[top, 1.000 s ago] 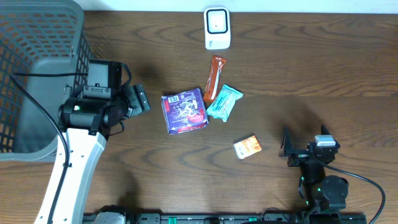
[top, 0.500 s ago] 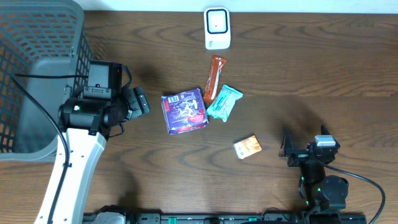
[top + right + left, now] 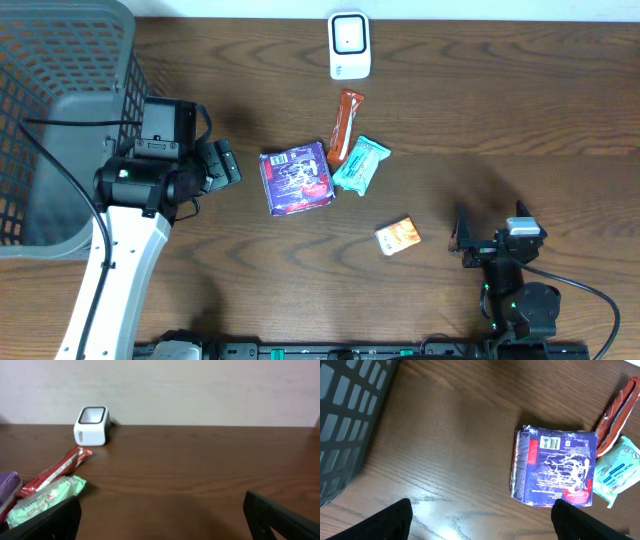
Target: Scan the item barcode
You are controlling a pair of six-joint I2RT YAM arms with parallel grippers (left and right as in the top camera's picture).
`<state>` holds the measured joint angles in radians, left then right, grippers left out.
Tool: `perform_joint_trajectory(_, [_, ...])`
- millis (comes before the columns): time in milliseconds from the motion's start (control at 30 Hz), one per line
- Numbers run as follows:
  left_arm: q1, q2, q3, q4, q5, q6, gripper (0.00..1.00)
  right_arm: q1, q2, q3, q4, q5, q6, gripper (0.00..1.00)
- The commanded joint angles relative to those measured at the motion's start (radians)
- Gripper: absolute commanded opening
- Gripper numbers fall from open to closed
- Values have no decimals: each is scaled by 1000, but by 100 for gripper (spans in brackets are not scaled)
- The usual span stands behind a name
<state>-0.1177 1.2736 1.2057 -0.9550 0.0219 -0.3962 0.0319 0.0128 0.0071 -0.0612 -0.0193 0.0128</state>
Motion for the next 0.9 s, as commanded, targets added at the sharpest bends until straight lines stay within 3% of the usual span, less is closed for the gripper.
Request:
perform_joint_trajectory(0, [5,-5,-7,-4,-15,-2,89,-2,-4,-2,31,-111,121,99])
perform_joint_trajectory(167, [5,-5,-7,-4,-15,-2,89,-2,-4,-2,46,-441,462,99])
perform_joint_trajectory(267, [5,-5,-7,-4,-15,-2,89,-2,-4,-2,17,-579,539,99])
perform_joint_trajectory(467, [5,-5,-7,-4,-15,-2,89,-2,-4,-2,46,-615,839,99])
perform_joint_trajectory(600, [5,-5,-7,-4,-15,-2,89,-2,-4,-2,71,-655,872,99])
perform_joint_trajectory(767, [5,-5,-7,-4,-15,-2,89,-1,-4,6,296,-800,889,99])
perform_joint_trajectory(867, [5,-5,-7,-4,-15,-2,89,-1,-4,58,304,-779,911,99])
